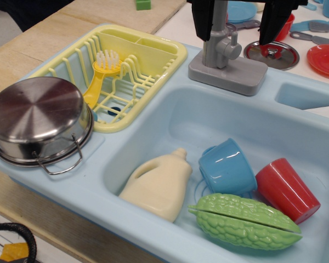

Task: Turn lever vertical to front

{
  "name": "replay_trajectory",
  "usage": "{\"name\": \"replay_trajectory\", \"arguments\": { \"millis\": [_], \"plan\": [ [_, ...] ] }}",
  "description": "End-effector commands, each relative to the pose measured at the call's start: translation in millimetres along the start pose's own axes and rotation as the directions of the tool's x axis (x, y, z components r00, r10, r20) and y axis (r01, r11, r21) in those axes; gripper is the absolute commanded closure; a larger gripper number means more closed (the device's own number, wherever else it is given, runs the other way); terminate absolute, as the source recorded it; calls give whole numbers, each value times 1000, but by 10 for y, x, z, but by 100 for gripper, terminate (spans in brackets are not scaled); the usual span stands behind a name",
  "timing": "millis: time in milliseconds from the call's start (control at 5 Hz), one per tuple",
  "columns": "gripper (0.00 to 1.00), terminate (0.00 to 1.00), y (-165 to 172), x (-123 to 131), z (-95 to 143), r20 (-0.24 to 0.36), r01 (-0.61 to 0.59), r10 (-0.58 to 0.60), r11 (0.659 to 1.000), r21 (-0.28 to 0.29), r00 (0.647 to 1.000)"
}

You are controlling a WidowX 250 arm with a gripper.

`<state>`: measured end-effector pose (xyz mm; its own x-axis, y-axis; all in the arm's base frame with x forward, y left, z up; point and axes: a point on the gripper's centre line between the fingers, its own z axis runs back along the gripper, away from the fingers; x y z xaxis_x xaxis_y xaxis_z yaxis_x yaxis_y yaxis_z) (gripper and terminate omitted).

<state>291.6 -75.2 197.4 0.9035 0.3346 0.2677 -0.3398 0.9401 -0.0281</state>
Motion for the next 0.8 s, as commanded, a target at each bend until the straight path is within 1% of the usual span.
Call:
{"name": "replay_trajectory", "arguments": {
  "millis": [0,200,600],
  "plan": [
    [0,0,0,0,0,0,0,0,1000,0,1000],
    [0,0,-41,114,-56,34,50,-49,999,-22,998],
    [0,0,-111,237,-123,81,118,-114,992,-45,990]
  ]
}}
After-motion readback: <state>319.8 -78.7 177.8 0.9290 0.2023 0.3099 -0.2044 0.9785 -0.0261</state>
